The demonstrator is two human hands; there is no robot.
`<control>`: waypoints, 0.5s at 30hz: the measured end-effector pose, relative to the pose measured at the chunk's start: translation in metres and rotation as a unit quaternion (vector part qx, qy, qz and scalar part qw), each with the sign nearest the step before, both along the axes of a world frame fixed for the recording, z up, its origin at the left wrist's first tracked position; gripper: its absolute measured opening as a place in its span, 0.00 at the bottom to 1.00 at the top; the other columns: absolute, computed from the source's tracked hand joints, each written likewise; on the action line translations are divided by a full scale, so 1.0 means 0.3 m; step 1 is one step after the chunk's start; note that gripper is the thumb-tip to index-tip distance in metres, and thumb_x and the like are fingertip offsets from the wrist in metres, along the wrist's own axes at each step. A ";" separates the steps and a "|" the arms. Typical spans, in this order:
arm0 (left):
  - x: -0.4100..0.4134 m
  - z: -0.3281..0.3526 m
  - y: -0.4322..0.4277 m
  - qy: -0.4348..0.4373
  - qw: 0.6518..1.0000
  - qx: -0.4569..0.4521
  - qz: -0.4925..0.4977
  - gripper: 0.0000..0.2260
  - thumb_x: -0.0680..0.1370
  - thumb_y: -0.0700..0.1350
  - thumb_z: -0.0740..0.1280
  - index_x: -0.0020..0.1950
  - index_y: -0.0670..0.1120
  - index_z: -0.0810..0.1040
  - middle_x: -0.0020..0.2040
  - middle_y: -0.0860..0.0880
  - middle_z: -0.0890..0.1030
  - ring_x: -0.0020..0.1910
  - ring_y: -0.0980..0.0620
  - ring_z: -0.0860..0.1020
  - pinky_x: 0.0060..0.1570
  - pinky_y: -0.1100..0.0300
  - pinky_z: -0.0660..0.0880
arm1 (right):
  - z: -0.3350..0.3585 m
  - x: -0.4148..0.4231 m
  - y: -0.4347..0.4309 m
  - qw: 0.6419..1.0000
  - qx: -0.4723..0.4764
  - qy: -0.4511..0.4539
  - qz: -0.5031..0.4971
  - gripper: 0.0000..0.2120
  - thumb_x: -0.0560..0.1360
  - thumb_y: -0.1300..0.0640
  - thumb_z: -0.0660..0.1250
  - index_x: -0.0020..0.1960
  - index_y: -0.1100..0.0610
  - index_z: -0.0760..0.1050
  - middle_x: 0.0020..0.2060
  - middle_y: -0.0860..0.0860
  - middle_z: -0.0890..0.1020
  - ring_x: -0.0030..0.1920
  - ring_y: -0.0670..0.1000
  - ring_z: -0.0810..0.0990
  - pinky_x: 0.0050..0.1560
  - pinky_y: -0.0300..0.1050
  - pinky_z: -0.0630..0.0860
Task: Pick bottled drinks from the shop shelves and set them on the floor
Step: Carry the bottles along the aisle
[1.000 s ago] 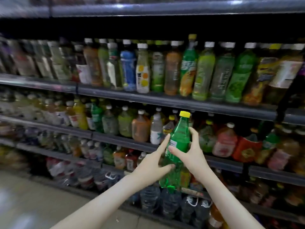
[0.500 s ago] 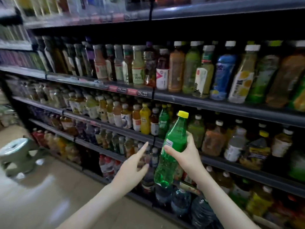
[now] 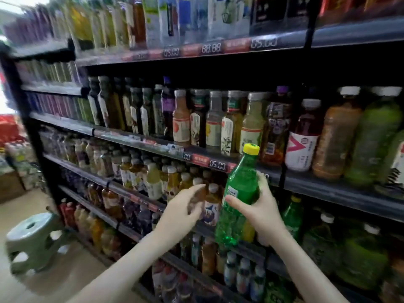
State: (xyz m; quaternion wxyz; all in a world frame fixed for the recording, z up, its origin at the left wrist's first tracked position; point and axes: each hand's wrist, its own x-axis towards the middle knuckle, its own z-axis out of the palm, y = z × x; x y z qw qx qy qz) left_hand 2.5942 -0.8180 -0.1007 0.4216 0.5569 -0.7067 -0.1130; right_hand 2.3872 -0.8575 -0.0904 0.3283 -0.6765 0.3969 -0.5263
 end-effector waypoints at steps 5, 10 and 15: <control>0.208 0.114 -0.195 -0.043 0.998 -0.051 0.012 0.19 0.80 0.46 0.63 0.71 0.54 0.69 0.66 0.58 0.71 0.65 0.62 0.69 0.60 0.75 0.64 | 0.165 0.169 -0.175 0.999 -0.038 -0.011 -0.002 0.38 0.63 0.42 0.78 0.67 0.37 0.61 0.52 0.26 0.77 0.52 0.30 0.76 0.44 0.26 0.73; 0.457 0.195 -0.363 -0.044 0.991 -0.108 0.065 0.20 0.80 0.46 0.63 0.72 0.52 0.67 0.66 0.55 0.71 0.61 0.58 0.71 0.53 0.80 0.58 | 0.258 0.348 -0.251 0.997 -0.081 -0.006 -0.016 0.34 0.60 0.38 0.76 0.61 0.30 0.64 0.52 0.28 0.78 0.52 0.31 0.77 0.44 0.26 0.74; 0.670 0.255 -0.547 -0.046 0.989 -0.136 0.046 0.23 0.80 0.46 0.63 0.75 0.52 0.62 0.68 0.52 0.69 0.52 0.67 0.67 0.49 0.81 0.60 | 0.275 0.559 -0.314 0.993 -0.101 -0.006 -0.054 0.34 0.61 0.38 0.75 0.62 0.30 0.63 0.51 0.27 0.77 0.52 0.30 0.76 0.44 0.26 0.75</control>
